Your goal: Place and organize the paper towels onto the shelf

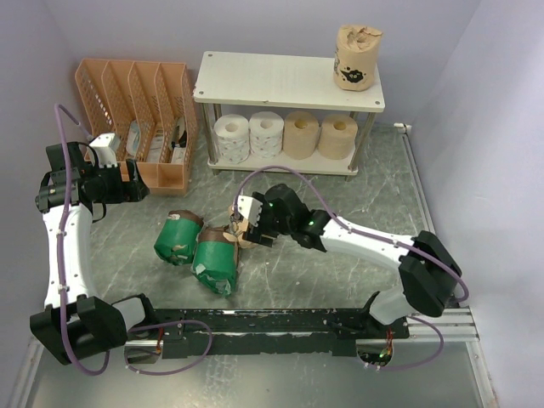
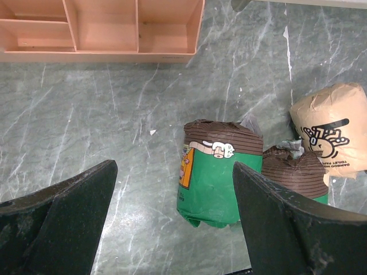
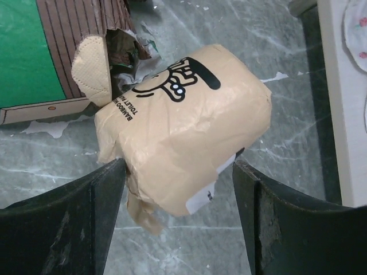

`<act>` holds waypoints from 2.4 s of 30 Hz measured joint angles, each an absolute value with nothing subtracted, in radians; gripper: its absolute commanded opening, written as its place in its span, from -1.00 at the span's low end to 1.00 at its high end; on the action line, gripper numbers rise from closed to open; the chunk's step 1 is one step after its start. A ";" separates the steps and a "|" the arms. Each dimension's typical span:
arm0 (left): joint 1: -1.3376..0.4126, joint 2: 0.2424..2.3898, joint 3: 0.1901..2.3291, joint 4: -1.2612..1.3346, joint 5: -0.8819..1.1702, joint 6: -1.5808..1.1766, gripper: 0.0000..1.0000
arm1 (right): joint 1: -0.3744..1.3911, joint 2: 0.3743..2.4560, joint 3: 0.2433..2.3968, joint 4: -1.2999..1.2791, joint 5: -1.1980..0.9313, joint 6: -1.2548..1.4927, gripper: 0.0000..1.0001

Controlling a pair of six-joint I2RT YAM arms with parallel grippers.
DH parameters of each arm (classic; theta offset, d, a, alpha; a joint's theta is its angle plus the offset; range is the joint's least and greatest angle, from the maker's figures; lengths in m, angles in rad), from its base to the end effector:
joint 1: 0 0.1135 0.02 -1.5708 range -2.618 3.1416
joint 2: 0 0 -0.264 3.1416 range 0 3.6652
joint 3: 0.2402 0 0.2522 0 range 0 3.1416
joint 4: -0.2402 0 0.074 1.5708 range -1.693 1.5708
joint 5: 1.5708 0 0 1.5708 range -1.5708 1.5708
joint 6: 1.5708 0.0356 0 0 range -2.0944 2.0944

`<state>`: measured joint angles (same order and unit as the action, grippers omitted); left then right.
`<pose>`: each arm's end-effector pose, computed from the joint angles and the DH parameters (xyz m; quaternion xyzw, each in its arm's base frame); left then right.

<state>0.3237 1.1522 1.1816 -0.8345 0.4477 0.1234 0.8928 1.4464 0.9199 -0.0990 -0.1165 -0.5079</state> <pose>0.2223 0.0583 0.3454 -0.0079 0.9082 -0.1200 0.4008 0.1961 0.2501 0.2402 -0.5931 0.6626 0.1378 0.4362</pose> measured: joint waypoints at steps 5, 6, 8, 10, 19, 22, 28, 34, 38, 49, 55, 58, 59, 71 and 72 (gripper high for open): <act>0.324 1.152 1.182 -0.834 0.442 0.123 0.87 | 0.901 1.515 0.941 -0.109 -0.117 -0.532 0.48; 0.324 1.152 1.182 -0.834 0.441 0.123 0.87 | 0.903 1.521 0.941 -0.116 -0.116 -0.536 0.48; 0.324 1.152 1.182 -0.834 0.438 0.123 0.87 | 0.904 1.522 0.941 -0.130 -0.117 -0.540 0.48; 0.324 1.152 1.182 -0.834 0.437 0.123 0.87 | 0.905 1.520 0.941 -0.138 -0.121 -0.543 0.48; 0.324 1.152 1.182 -0.834 0.433 0.123 0.87 | 0.905 1.536 0.960 -0.152 -0.115 -0.570 0.23; 0.324 1.152 1.182 -0.834 0.431 0.123 0.87 | 0.906 1.583 0.992 -0.146 -0.104 -0.569 0.19; 0.324 1.152 1.182 -0.834 0.428 0.123 0.87 | 0.907 1.660 1.051 -0.111 -0.096 -0.551 -0.56; 0.324 1.152 1.182 -0.834 0.426 0.123 0.87 | 0.905 1.698 1.089 -0.097 -0.107 -0.507 -1.00; 0.324 1.152 1.182 -0.834 0.427 0.123 0.87 | 0.905 1.681 1.075 -0.083 -0.101 -0.421 -1.00; 0.324 1.152 1.182 -0.834 0.428 0.123 0.87 | 0.906 1.508 1.051 -0.116 -0.025 0.076 -1.00; 0.324 1.152 1.182 -0.834 0.428 0.123 0.87 | 0.880 1.617 1.282 -0.247 -0.024 0.323 -1.00; 0.324 1.152 1.182 -0.834 0.428 0.123 0.87 | 0.868 1.659 1.320 -0.290 -0.030 0.429 -1.00; 0.324 1.152 1.182 -0.834 0.428 0.123 0.87 | 0.864 1.661 1.320 -0.305 -0.036 0.455 -1.00; 0.324 1.152 1.182 -0.835 0.429 0.123 0.87 | 0.565 1.568 1.187 -0.172 -0.387 0.996 -1.00; 0.324 1.152 1.182 -0.835 0.429 0.123 0.87 | 0.570 1.553 1.194 -0.171 -0.382 1.028 -1.00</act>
<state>0.3237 1.1519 1.1816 -0.8352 0.4286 0.1234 0.5705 1.5528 1.1938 -0.1711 -0.3820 1.0283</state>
